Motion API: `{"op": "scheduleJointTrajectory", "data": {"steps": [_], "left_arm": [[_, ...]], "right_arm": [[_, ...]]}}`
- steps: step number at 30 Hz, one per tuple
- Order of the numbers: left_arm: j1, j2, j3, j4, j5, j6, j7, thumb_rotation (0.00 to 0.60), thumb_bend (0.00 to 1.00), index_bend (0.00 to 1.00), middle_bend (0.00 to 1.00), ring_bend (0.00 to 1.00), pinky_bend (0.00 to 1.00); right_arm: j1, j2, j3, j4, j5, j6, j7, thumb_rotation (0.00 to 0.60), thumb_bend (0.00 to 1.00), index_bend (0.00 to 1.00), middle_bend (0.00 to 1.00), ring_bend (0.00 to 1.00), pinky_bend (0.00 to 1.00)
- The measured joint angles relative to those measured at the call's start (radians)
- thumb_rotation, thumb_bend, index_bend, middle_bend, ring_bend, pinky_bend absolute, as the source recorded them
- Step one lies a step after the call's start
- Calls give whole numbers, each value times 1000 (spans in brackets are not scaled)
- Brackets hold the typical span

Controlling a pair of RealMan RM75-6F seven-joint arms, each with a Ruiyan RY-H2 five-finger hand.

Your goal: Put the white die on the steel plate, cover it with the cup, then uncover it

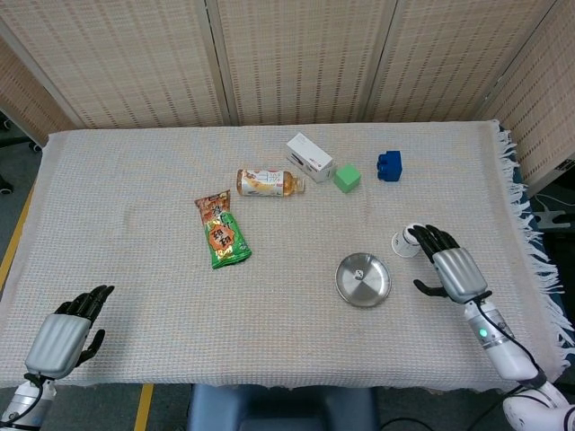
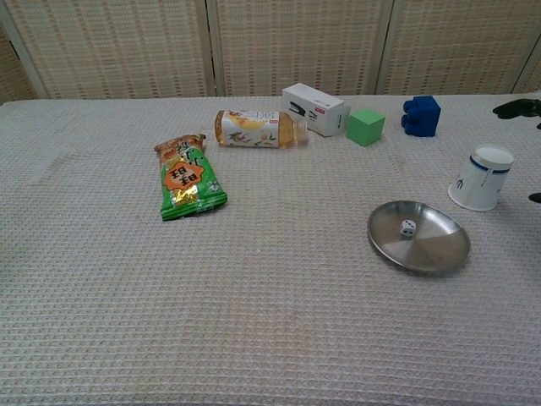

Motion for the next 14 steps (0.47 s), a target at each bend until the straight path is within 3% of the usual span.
{"op": "scheduleJointTrajectory", "data": {"steps": [7, 10, 14], "left_arm": [[3, 5, -1, 1, 7, 13, -17, 600, 451, 71, 106, 189, 365], [2, 4, -1, 3, 8, 11, -18, 600, 450, 71, 107, 189, 365], [-3, 1, -2, 3, 9, 4, -15, 600, 450, 71, 108, 190, 365]], "right_arm": [[-159, 20, -28, -145, 10, 230, -374, 600, 133, 0, 36, 0, 112], [-213, 14, -36, -169, -11, 316, -423, 600, 132, 0, 35, 0, 113], [-239, 3, -46, -160, -39, 336, -419, 600, 132, 0, 35, 0, 113]]}}
